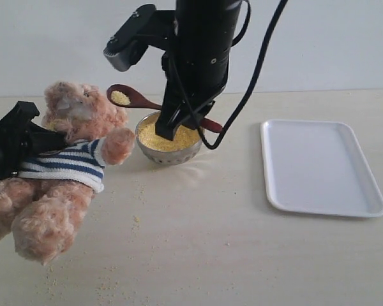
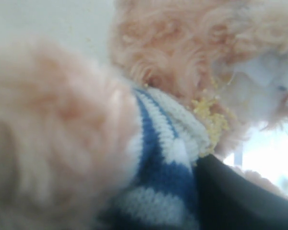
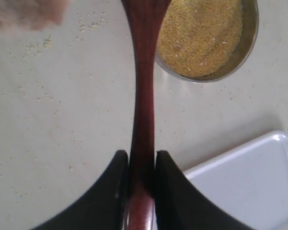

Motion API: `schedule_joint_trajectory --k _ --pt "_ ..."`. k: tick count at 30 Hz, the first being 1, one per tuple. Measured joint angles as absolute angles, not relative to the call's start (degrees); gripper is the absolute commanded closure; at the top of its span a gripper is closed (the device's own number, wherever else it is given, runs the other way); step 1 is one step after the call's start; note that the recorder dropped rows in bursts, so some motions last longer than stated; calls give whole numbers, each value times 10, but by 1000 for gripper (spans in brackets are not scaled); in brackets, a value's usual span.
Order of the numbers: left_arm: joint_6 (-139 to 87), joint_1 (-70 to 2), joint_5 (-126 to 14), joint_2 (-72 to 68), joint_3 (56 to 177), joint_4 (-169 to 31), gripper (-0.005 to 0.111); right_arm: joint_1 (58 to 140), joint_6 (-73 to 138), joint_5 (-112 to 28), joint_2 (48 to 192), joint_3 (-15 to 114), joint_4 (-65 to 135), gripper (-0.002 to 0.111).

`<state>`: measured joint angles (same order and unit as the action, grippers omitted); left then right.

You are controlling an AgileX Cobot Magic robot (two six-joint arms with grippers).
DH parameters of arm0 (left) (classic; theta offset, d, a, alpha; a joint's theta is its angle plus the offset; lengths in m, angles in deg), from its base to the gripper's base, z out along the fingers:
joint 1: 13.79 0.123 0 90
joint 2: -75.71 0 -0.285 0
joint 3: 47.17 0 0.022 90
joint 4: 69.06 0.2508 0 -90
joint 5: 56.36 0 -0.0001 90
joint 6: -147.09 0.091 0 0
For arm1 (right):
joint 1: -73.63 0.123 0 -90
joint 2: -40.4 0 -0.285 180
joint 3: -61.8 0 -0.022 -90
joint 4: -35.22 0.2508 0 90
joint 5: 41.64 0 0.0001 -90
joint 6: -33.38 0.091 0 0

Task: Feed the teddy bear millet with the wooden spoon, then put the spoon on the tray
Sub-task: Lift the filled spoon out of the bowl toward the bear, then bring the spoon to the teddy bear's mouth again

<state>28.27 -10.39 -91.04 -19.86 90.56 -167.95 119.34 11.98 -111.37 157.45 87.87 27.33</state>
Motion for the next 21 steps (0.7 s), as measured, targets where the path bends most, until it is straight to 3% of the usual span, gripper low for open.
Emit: schedule_joint_trajectory --k 8,21 --pt "283 -104 -910 -218 906 -1679 102 1240 120 -1060 1575 879 270 108" --pt "276 -104 -912 -217 906 -1679 102 1243 84 -974 1581 879 221 108"
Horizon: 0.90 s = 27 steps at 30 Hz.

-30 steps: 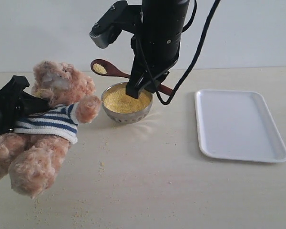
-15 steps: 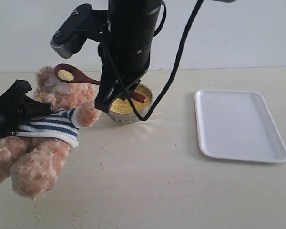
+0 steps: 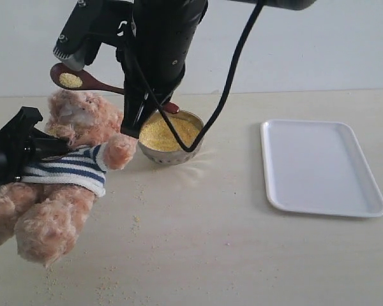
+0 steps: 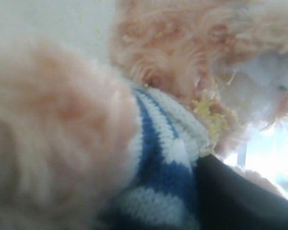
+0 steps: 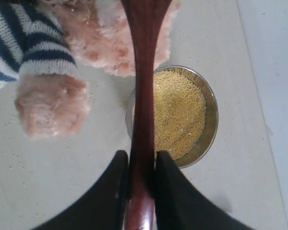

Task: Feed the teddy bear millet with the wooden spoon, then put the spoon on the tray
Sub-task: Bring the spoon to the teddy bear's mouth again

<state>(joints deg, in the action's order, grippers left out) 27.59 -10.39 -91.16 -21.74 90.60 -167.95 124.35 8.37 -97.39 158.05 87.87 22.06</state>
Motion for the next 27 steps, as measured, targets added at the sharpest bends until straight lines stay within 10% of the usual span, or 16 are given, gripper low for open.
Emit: schedule_joint_trajectory --k 27 --pt "251 -104 -981 -217 906 -1681 102 1268 124 -903 1649 879 9 108"
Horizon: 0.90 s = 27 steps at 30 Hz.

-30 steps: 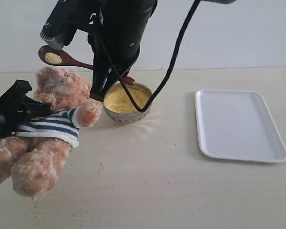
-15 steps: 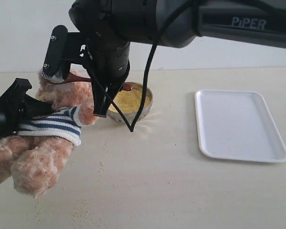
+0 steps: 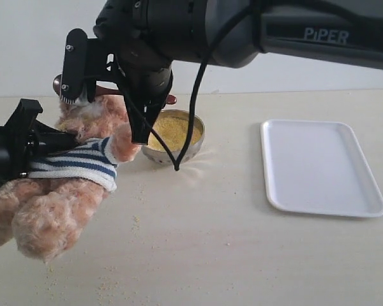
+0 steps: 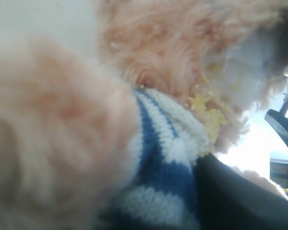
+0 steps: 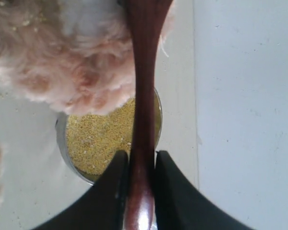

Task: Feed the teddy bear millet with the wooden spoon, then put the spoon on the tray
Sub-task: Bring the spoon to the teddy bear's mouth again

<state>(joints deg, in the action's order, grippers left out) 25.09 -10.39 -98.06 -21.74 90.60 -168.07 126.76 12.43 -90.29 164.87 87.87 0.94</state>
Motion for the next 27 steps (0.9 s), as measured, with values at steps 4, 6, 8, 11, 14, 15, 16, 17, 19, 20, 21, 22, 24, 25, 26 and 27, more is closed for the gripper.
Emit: schedule_joint_trajectory --k 4,6,8,11,14,15,16,17,19,20,21,22,24,25,26,27 --pt "249 -104 -984 -217 906 -1681 102 1268 112 -907 1649 879 -3 108" --pt "249 -104 -988 -217 906 -1681 102 1268 109 -909 1649 879 -13 108" --pt "249 -104 -989 -217 906 -1681 102 1268 107 -909 1649 879 -25 108" --pt "249 -104 -990 -217 906 -1681 102 1268 106 -911 1649 879 -39 108" --pt "249 -104 -991 -217 906 -1681 102 1268 106 -911 1649 879 -48 108" --pt "249 -104 -992 -217 906 -1681 102 1268 106 -911 1649 879 -48 108" --pt "249 -104 -992 -217 906 -1681 102 1268 105 -911 1649 879 -48 108" --pt "249 -104 -992 -217 906 -1681 102 1268 104 -911 1649 879 -50 108" --pt "249 -104 -992 -217 906 -1681 102 1268 101 -911 1649 879 -53 108" --pt "249 -104 -992 -217 906 -1681 102 1269 100 -912 1649 879 -56 108" --pt "249 -104 -993 -217 906 -1681 102 1270 100 -915 1649 879 -61 108" --pt "249 -104 -993 -217 906 -1681 102 1272 99 -916 1649 879 -67 108" --pt "249 -104 -993 -217 908 -1681 102 1279 99 -917 1649 879 -83 108" --pt "248 -104 -993 -217 910 -1681 102 1281 99 -919 1649 879 -90 108" --pt "248 -104 -993 -217 911 -1681 102 1285 99 -919 1649 879 -95 108" --pt "248 -104 -993 -217 913 -1681 102 1287 99 -919 1649 879 -99 108"
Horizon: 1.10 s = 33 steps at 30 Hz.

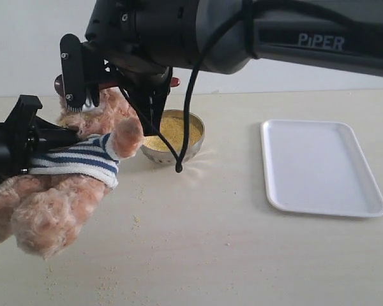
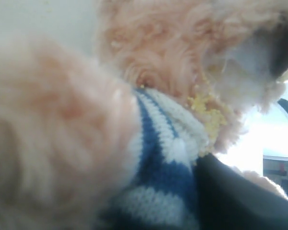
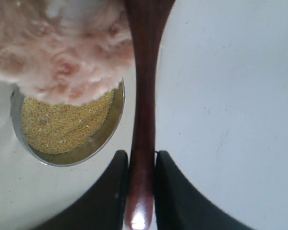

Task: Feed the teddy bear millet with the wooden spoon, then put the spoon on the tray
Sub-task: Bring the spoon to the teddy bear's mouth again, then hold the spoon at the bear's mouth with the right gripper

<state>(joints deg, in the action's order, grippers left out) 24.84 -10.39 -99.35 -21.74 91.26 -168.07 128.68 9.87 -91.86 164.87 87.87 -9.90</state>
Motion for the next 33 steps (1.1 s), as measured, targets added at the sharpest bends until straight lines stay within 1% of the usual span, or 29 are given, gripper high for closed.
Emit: schedule_joint_trajectory --k 15,21,33 --pt "248 -104 -993 -217 915 -1681 102 1295 103 -944 1649 879 -140 108" --pt "248 -104 -993 -217 915 -1681 102 1307 156 -944 1649 859 -214 108" --pt "248 -104 -993 -217 915 -1681 102 1312 238 -947 1649 833 -277 108"
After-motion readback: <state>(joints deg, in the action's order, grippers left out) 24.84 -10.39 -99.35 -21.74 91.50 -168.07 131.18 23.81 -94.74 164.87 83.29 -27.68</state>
